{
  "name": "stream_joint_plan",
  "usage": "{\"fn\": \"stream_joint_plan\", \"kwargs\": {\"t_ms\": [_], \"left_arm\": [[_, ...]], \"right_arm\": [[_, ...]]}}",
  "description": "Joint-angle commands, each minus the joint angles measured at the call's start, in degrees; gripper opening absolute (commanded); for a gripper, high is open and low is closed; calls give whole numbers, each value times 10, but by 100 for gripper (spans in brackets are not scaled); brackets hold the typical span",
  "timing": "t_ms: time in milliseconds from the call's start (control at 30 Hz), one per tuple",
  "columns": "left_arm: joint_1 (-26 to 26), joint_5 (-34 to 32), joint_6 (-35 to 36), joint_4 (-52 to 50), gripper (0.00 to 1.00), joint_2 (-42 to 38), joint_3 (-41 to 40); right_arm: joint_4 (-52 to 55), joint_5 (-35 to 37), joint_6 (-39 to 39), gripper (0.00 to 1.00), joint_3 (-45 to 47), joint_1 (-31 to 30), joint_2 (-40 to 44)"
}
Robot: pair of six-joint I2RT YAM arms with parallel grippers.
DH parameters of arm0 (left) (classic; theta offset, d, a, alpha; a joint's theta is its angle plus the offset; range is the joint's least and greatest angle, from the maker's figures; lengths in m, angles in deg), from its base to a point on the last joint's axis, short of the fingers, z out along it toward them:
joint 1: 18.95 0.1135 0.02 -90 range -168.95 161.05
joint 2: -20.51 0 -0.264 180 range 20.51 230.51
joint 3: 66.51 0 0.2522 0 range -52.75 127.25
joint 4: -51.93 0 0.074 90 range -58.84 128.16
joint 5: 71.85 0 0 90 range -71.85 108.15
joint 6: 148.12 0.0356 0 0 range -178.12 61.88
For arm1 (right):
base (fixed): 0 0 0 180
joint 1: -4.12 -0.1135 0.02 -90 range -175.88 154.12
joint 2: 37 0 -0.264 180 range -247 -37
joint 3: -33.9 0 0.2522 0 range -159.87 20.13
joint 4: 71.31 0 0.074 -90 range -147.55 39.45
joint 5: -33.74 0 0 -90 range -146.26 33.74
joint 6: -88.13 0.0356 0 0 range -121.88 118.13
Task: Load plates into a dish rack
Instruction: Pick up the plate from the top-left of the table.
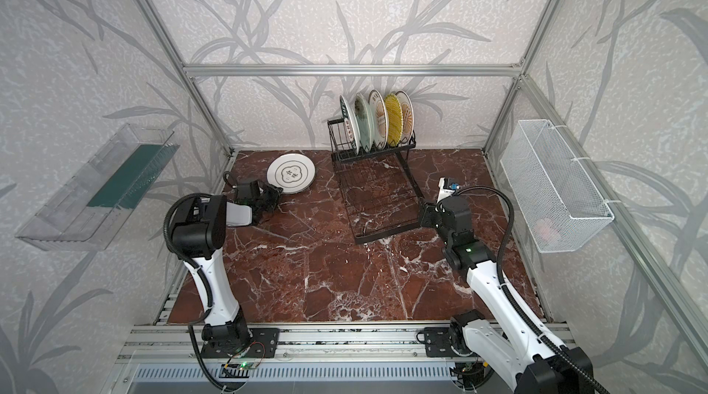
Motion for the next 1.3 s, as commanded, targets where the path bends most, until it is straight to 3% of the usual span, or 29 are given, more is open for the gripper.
{"fn": "stream_joint_plan", "kwargs": {"t_ms": [0, 467, 1267], "left_arm": [[2, 1, 2, -10, 11, 9, -6], [2, 7, 13, -16, 2, -19, -10], [5, 32, 64, -74, 0, -121, -37]], "right_arm": [[3, 4, 0, 59, 4, 5, 14], [15, 3, -2, 59, 7, 9, 35], [25, 2, 0, 59, 9, 11, 56]]}}
